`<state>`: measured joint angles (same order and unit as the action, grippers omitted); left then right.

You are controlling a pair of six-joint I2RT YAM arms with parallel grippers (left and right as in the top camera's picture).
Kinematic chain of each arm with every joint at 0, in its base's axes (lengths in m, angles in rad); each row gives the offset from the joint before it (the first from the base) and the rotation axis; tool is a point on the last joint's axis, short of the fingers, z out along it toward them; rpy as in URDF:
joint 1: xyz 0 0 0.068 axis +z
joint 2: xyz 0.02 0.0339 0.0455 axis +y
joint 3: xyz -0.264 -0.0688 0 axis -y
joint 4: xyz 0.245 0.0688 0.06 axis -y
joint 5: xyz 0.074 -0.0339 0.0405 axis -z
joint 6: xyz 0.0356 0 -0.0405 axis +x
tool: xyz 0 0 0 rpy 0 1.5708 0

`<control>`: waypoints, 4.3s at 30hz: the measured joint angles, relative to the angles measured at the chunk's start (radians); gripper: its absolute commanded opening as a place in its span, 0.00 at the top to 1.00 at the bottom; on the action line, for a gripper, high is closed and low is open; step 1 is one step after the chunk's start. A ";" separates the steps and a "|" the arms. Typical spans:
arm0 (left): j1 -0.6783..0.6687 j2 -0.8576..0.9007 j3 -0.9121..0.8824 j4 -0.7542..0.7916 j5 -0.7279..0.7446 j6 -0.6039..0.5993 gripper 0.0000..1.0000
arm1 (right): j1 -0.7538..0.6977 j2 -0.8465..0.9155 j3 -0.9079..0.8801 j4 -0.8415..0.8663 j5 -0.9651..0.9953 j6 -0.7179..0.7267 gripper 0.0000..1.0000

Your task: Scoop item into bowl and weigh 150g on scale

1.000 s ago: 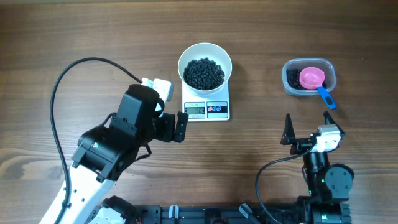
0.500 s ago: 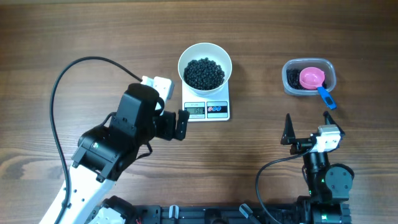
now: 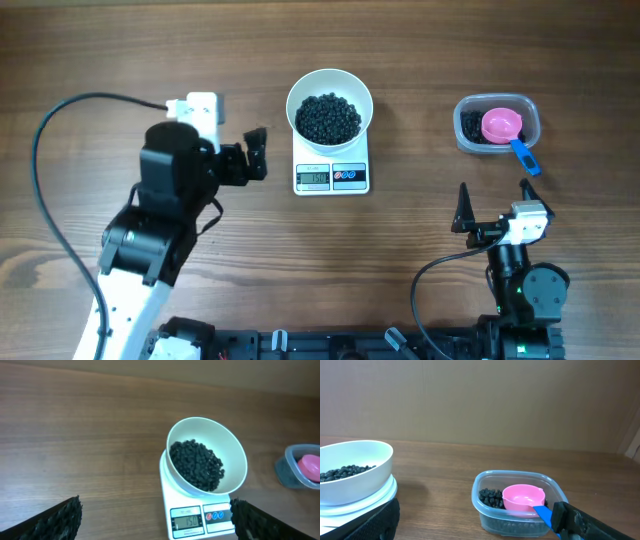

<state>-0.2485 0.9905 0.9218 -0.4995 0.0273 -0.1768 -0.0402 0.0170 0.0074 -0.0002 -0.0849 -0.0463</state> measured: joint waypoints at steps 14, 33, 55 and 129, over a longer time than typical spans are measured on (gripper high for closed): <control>0.107 -0.647 -0.327 0.037 0.010 0.000 0.00 | 0.000 0.003 0.000 0.000 0.000 0.000 0.00; 0.258 -0.932 -0.537 0.119 0.105 0.000 0.00 | 0.000 0.003 0.000 0.000 0.000 0.000 0.00; 0.263 -0.977 -0.803 0.512 0.127 0.000 0.00 | 0.000 0.003 0.000 -0.001 0.000 0.000 0.00; 0.263 -0.969 -0.912 0.427 -0.016 0.187 0.00 | 0.000 0.003 0.000 -0.001 0.000 0.000 0.00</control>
<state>0.0143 0.0212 0.0101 -0.0727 0.0116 0.0101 -0.0402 0.0204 0.0074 -0.0010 -0.0849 -0.0463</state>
